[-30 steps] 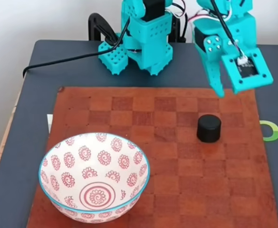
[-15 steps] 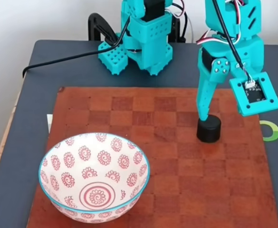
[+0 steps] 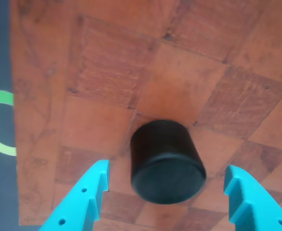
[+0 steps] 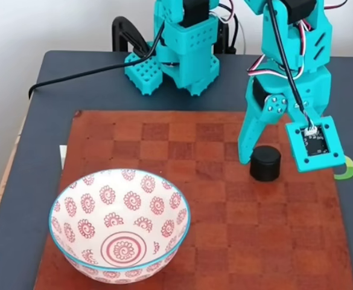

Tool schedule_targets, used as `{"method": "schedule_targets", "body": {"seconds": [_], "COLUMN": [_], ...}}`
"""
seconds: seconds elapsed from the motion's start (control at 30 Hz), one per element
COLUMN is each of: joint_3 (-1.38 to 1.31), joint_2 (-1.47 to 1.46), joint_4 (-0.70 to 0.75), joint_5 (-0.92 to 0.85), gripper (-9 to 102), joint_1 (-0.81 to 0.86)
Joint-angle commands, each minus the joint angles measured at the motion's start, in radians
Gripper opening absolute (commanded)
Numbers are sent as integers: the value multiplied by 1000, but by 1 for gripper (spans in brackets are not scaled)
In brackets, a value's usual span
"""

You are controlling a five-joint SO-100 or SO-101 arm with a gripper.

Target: Grasp a black cylinder and put it in the bin.

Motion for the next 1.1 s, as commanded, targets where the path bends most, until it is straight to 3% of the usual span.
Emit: {"method": "schedule_targets", "body": {"seconds": [0.0, 0.17, 0.63, 0.9, 1.07], "joint_3": [-21, -23, -23, -43, -170], "joint_2": [-8, -21, -21, -3, -3], "joint_4": [-6, -6, -6, 12, 149], "joint_5": [-15, -37, -43, -41, -43], "gripper": [29, 29, 11, 9, 9], "joint_1": [12, 31, 48, 41, 49]}}
